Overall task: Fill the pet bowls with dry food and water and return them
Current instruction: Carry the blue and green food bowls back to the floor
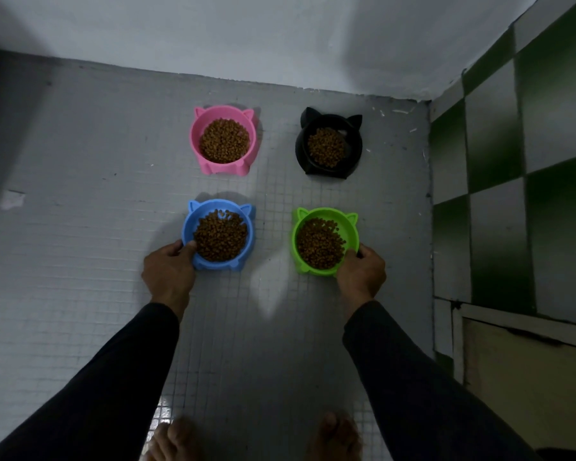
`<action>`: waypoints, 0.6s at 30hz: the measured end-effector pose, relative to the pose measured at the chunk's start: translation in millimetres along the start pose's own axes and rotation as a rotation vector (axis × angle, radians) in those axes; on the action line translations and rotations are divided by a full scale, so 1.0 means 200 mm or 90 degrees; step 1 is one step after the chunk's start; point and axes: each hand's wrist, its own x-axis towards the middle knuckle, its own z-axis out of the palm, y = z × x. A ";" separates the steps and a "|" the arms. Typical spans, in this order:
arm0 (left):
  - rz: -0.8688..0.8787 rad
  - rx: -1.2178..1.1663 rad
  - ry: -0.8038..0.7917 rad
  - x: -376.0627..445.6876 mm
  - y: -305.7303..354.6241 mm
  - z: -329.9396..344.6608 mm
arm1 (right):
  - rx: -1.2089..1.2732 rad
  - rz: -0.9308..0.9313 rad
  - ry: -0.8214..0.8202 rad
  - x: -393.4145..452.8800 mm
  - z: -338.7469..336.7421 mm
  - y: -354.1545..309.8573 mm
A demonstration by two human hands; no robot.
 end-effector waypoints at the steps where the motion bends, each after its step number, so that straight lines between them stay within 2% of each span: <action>1: 0.003 0.004 0.004 0.00 0.00 0.00 | 0.001 0.004 0.000 0.00 0.00 0.00; 8: 0.000 0.059 0.028 -0.03 0.03 0.01 | -0.009 -0.011 -0.026 -0.01 -0.01 0.02; 12: 0.017 0.148 0.061 -0.08 0.08 0.00 | -0.002 -0.024 -0.036 -0.03 -0.02 0.01; 18: 0.061 0.294 -0.016 -0.20 0.15 -0.01 | -0.075 -0.011 -0.129 -0.10 -0.03 -0.03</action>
